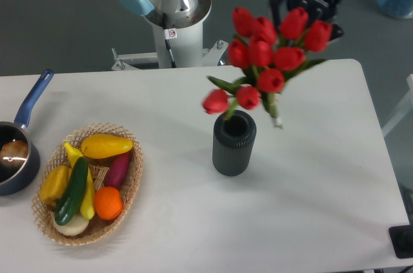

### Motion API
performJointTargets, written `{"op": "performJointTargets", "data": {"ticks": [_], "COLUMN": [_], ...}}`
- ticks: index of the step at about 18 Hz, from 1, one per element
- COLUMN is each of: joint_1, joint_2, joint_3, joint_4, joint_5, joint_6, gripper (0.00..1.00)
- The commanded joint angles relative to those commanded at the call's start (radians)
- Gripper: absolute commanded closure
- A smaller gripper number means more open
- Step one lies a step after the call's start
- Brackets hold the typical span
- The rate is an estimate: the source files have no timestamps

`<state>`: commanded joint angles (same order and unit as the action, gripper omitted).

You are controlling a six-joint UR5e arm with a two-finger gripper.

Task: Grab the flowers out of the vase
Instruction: 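Carry the tulips away from the vase and lower them toward the table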

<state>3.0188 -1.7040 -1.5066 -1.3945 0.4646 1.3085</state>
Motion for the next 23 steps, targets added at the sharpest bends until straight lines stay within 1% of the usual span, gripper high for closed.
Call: {"op": "performJointTargets", "data": {"ticks": [2, 3, 5, 7, 8, 9, 12, 14, 16, 18, 20, 21, 23], "joint_1": [-0.004, -0.009, -0.037, -0.075, -0.092, -0.115, -0.176, -0.216, -0.227, -0.228, -0.241, -0.262, -0.276], "joint_2": [-0.048, -0.071, -0.112, -0.129, -0.134, -0.141, -0.175, -0.218, -0.249, -0.267, -0.278, -0.287, -0.298], "joint_3": [0.035, 0.048, 0.051, 0.052, 0.052, 0.058, 0.091, 0.118, 0.137, 0.15, 0.163, 0.172, 0.177], "joint_4": [0.014, 0.034, 0.109, 0.187, 0.215, 0.224, 0.224, 0.233, 0.235, 0.233, 0.229, 0.229, 0.229], "joint_5": [0.063, 0.095, 0.17, 0.282, 0.352, 0.414, 0.576, 0.669, 0.692, 0.71, 0.8, 0.842, 0.865], "joint_6": [0.005, 0.011, 0.017, 0.017, 0.018, 0.031, 0.048, 0.048, 0.046, 0.043, 0.035, 0.034, 0.034], "gripper": [1.0, 1.0, 1.0, 1.0, 1.0, 1.0, 1.0, 1.0, 1.0, 1.0, 1.0, 1.0, 1.0]}}
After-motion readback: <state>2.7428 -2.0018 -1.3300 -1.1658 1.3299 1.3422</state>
